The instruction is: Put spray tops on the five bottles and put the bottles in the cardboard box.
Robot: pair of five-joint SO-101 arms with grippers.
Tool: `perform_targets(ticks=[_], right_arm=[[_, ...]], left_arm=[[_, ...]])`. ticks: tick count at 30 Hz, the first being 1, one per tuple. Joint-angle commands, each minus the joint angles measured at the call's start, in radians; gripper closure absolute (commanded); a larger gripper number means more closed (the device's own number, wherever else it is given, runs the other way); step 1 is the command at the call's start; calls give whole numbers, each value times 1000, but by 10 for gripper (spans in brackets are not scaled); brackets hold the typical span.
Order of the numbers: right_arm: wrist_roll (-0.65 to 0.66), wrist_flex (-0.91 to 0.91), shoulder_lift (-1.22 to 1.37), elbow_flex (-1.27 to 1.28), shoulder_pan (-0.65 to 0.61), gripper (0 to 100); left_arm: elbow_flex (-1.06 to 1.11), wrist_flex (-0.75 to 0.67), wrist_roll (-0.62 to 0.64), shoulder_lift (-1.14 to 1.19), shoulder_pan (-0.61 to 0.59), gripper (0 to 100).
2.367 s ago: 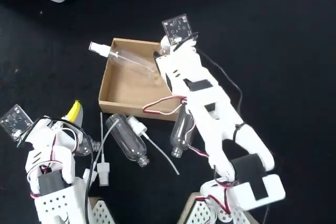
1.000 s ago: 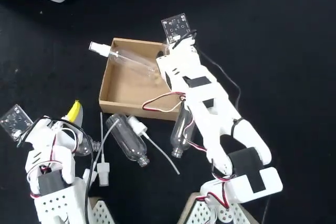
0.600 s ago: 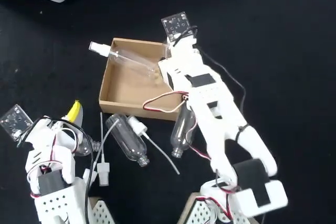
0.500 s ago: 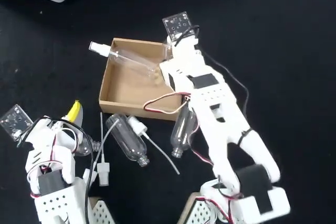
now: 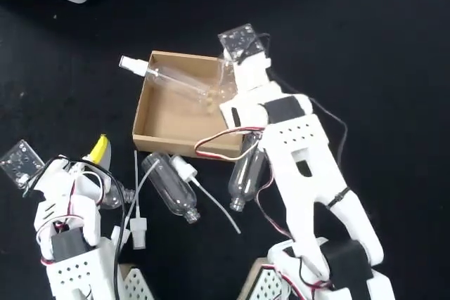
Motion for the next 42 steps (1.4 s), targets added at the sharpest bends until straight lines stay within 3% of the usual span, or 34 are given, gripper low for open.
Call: perform_targets(ticks=[1,6,12,24,42], right_arm=[[9,166,-53,-148,-72,673],[11,313,-50,-272,-178,673],[91,324,-24,-321,-252,673],[273,324,349,-645,-247,669],[362,322,814,-1109,-252,672]], left_arm=[[24,9,-8,-9,5,701],[24,9,-8,-9,5,701],[24,9,-8,-9,5,701],[24,9,-8,-9,2,701],[24,9,-8,-9,2,701]])
